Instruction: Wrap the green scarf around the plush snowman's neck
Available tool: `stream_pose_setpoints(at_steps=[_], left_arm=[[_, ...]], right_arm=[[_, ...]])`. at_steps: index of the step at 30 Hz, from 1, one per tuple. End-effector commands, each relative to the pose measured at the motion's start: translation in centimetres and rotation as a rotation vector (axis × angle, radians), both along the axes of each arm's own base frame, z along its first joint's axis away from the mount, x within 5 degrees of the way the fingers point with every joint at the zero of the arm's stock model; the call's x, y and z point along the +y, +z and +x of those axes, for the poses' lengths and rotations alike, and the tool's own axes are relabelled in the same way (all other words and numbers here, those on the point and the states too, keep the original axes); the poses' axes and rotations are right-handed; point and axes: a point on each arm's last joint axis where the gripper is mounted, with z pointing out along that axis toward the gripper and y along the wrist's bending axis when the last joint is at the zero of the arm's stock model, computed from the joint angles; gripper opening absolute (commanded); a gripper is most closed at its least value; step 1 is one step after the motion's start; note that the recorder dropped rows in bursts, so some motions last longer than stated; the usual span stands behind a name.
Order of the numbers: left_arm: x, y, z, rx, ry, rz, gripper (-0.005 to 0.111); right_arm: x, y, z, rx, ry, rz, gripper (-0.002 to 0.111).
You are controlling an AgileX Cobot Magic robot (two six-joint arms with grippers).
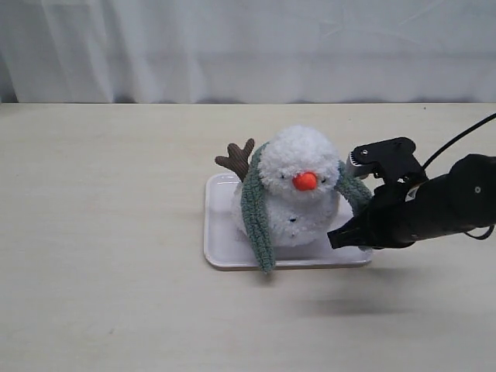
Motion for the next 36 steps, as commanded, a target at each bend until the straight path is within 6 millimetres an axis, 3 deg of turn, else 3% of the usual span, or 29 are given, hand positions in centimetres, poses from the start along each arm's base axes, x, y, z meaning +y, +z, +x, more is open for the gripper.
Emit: stream_pose_setpoints(at_steps=[1,8,21,29,36], left_arm=[[0.0,0.0,0.0,-0.01,0.002,-0.004,0.0],[0.0,0.0,0.0,-0.01,0.002,-0.004,0.0],[0.0,0.0,0.0,-0.01,0.002,-0.004,0.0],[0.0,0.0,0.0,-0.01,0.002,-0.004,0.0],[0.0,0.0,0.0,-0.01,0.002,-0.004,0.0]], right_arm=[[0.1,0.3,-1.3,0.131,-0.044,0.059,0.004],[0.8,0.1,-1.9,0.211,-0.047,0.153,0.004],[2.9,1.0,-1.9,0.19,0.066,0.379,0.005],[3.2,-1.7,-1.8,0.306,0.042,0.381,0.033],[3.3,-1.3,-1.9,0.312,0.066,0.396,0.045]])
